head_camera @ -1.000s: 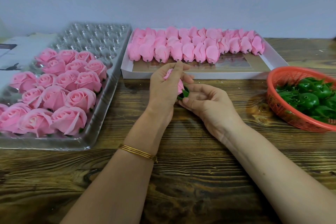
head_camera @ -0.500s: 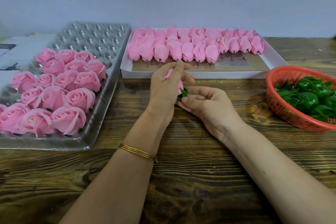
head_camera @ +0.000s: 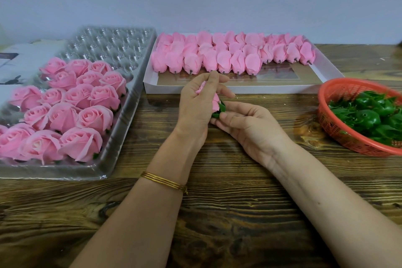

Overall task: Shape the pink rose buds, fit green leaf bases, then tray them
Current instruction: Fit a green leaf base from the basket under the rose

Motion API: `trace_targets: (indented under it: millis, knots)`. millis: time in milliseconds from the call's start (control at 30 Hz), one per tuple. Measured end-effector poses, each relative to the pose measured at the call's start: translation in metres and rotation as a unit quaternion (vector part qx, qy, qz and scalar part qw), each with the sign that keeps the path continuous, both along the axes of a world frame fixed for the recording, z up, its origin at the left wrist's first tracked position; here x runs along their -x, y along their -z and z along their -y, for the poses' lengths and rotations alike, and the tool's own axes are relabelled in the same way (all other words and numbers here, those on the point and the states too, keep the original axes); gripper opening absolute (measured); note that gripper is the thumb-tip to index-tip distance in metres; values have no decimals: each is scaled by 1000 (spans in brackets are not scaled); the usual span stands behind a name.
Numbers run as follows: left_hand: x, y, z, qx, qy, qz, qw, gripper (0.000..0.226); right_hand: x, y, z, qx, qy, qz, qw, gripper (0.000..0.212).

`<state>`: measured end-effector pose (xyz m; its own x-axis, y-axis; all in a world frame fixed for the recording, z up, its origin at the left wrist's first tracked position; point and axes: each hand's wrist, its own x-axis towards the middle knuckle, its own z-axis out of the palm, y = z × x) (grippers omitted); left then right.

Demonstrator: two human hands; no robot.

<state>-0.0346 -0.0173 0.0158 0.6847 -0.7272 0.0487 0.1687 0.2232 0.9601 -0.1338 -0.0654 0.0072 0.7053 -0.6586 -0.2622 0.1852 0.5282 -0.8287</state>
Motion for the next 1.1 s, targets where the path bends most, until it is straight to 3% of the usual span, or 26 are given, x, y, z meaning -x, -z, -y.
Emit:
trace_targets:
  millis: [300,433,833,1100]
  knots:
    - [0,-3,-2,-11,-16,22,1000,26,2,-1,1,-50,-48,8,998,20]
    - [1,-4,-2,-11,-8,26,1000,28,1,0,0,-38,-37,8,999,22]
    - [0,1,0,-22,20,43,999,28,1,0,-4,45,1,12,999,25]
    - [1,0,0,-19,57,25,998,27,3,4,-1,113,19,-34,993,25]
